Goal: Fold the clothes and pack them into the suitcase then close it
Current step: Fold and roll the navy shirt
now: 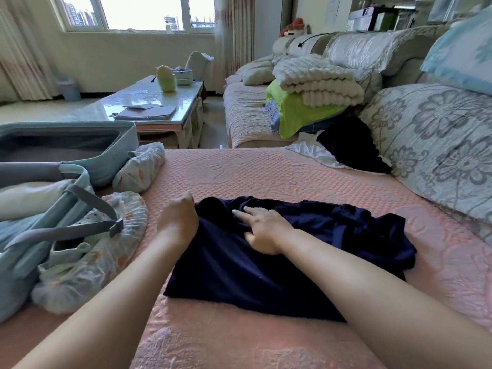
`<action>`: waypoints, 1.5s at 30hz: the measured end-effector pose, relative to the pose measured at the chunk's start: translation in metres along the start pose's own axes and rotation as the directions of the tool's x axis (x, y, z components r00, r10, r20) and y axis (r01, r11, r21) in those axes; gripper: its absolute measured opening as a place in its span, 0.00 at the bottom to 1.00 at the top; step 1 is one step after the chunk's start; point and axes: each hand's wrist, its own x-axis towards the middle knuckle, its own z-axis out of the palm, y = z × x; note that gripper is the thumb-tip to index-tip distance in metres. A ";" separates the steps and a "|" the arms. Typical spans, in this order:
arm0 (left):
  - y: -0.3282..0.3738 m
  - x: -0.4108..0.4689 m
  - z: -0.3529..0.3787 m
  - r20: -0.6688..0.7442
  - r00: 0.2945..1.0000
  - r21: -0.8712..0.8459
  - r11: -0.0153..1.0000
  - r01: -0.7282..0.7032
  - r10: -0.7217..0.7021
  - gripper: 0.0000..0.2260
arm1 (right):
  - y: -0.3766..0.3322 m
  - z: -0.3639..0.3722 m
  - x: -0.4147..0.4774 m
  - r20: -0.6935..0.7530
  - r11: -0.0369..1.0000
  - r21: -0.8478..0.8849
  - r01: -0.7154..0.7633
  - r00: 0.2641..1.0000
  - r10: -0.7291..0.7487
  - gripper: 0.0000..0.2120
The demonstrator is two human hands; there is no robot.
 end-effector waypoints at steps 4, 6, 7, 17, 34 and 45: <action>0.001 0.008 0.011 -0.057 0.947 -0.028 0.947 -0.319 0.317 0.15 | 0.001 0.005 0.010 0.092 0.996 0.079 -0.030 0.995 0.023 0.35; 0.010 0.013 0.017 0.034 0.800 -0.151 0.794 -0.589 0.599 0.15 | 0.006 0.006 0.011 0.050 0.985 0.169 -0.019 0.999 0.011 0.36; 0.015 0.014 0.020 0.106 0.732 -0.210 0.735 -0.645 0.673 0.14 | 0.011 0.005 0.010 0.021 0.976 0.218 -0.022 1.000 0.018 0.36; 0.029 0.035 0.037 0.150 0.987 0.541 0.830 -0.135 0.063 0.25 | 0.070 0.000 -0.005 0.050 0.989 0.037 -0.143 0.989 0.141 0.28; 0.159 0.002 0.097 0.260 0.768 0.059 0.784 -0.618 0.586 0.18 | 0.203 -0.011 -0.106 -0.219 0.857 0.230 -0.460 0.834 0.506 0.12; 0.170 0.035 0.120 0.071 0.852 0.188 0.832 -0.522 0.519 0.07 | 0.235 0.004 -0.088 -0.301 0.670 0.540 -0.510 0.627 0.719 0.09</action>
